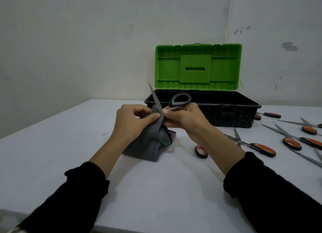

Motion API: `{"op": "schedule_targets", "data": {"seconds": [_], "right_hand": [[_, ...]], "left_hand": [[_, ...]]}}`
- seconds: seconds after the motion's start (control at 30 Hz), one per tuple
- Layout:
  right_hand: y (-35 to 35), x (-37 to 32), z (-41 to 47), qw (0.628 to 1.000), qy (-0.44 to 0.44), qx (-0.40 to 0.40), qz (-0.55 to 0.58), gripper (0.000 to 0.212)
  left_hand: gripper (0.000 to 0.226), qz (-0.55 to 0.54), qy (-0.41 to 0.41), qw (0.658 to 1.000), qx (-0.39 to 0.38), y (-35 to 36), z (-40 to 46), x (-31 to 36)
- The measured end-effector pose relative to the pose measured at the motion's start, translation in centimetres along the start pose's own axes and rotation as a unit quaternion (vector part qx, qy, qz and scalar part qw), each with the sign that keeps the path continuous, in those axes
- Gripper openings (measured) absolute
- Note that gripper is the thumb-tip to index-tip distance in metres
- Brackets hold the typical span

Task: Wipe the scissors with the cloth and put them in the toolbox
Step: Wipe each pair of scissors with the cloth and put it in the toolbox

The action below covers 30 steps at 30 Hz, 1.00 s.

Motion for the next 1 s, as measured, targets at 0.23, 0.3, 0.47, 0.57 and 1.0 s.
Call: {"op": "schedule_targets", "data": {"seconds": [0.23,0.3,0.47,0.57,1.0], "right_hand": [[-1.4,-0.8,-0.2,0.998,0.007,0.045,-0.048,0.012],[-1.5,-0.8,-0.2,0.997,0.007,0.047,-0.065,0.009],[-0.4,-0.3,-0.3,0.998,0.030,0.035,-0.044,0.004],[-1.0,-0.6,-0.3,0.997,0.032,0.057,-0.042,0.014],[-6.5,-2.0,-0.3,0.984,0.006,0.135,-0.112,0.016]], "left_hand": [[0.002,0.061,0.050,0.997,-0.027,0.4,0.1,0.3],[0.004,0.039,0.040,0.998,-0.019,0.3,0.1,0.2],[0.008,0.028,0.038,0.999,-0.002,0.3,0.1,0.3],[0.009,0.042,0.039,0.998,-0.032,0.8,0.2,0.3],[0.006,-0.010,-0.009,0.995,0.103,-2.7,0.3,-0.9]]}}
Point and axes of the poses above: each hand's wrist, its own z-axis towards the middle knuckle, its own y-axis out of the palm, x = y × z, the point moved 9 cm from there along z, towards the middle knuckle, and after that the axes turned 12 degrees about -z, right-handed, at the moved point
